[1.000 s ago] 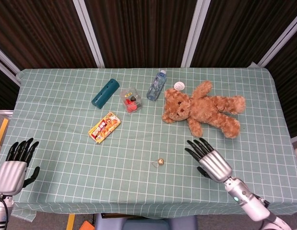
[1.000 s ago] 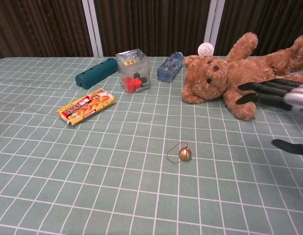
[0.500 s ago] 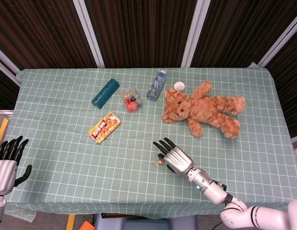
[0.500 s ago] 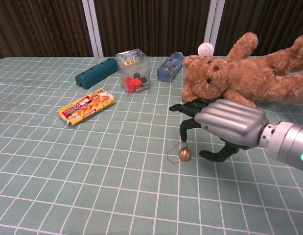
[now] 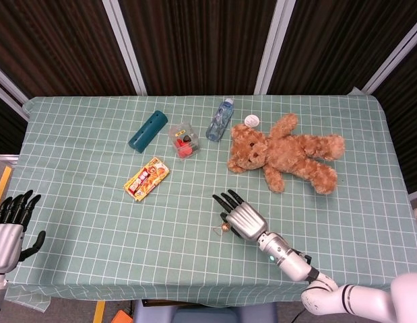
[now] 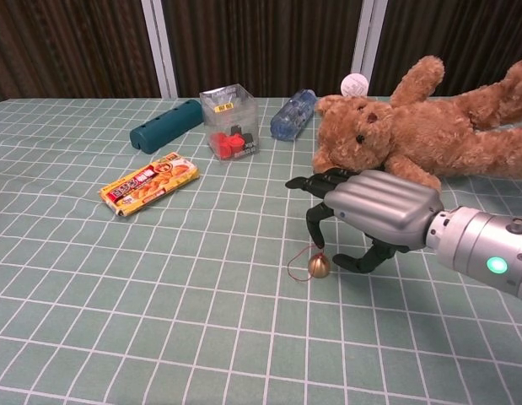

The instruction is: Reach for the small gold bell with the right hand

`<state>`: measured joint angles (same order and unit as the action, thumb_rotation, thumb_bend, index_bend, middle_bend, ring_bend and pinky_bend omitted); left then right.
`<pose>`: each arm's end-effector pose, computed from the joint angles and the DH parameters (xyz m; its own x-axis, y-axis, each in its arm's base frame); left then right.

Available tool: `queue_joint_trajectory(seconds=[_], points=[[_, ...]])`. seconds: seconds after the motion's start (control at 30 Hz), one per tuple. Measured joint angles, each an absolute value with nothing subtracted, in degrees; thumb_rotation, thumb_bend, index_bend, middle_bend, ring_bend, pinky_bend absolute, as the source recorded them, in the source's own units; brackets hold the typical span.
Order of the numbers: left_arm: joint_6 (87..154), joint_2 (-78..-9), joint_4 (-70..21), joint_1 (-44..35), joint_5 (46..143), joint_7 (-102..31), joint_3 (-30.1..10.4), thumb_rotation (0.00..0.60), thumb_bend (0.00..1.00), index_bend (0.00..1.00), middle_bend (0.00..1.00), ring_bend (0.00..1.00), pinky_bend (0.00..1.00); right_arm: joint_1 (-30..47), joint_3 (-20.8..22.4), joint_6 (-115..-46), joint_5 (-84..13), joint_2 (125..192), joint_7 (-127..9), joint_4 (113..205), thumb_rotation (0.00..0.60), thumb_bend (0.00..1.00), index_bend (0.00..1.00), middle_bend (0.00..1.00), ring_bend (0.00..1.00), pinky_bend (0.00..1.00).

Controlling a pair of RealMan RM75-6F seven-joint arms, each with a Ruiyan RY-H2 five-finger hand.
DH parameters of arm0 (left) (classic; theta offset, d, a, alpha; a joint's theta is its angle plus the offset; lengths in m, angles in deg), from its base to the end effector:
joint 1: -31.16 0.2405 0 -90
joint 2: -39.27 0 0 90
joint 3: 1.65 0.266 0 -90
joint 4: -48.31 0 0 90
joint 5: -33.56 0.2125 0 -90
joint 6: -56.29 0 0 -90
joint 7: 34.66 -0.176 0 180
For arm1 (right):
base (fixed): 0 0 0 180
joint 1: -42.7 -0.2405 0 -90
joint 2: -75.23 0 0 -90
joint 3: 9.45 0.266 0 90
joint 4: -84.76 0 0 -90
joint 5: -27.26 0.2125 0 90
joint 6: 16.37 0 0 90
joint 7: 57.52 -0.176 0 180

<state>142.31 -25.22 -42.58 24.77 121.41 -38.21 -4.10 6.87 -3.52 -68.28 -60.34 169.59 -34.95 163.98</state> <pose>-0.3137 0.2212 0.1605 0.4699 -0.0236 0.8824 0.8802 -0.0633 -0.4704 -0.1502 -0.3183 -0.0822 0.6537 -0.1635 0.7388 -0.6383 -0.6436 0.4223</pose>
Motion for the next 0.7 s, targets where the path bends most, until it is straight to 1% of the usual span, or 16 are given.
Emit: queue_joint_trajectory(seconds=[0.17,0.7], points=[[141.59,-25.3,-42.43,24.47,120.85,-38.29,-4.22,0.6,0.41,0.0,0.0,0.0,0.03,6.23,-3.91,-68.42,-59.84,170.16,-35.51,163.31,0.6,0.46,0.61,0.0,0.0,0.0],[141.33,-25.34,-42.31,24.32,121.06,-38.57,-3.97,0.6,0.41,0.0,0.0,0.0,0.03,5.16,-4.94,-69.67,-58.62,171.05,-35.46,162.59,0.6,0.46,0.66,0.03,0.0,0.0]])
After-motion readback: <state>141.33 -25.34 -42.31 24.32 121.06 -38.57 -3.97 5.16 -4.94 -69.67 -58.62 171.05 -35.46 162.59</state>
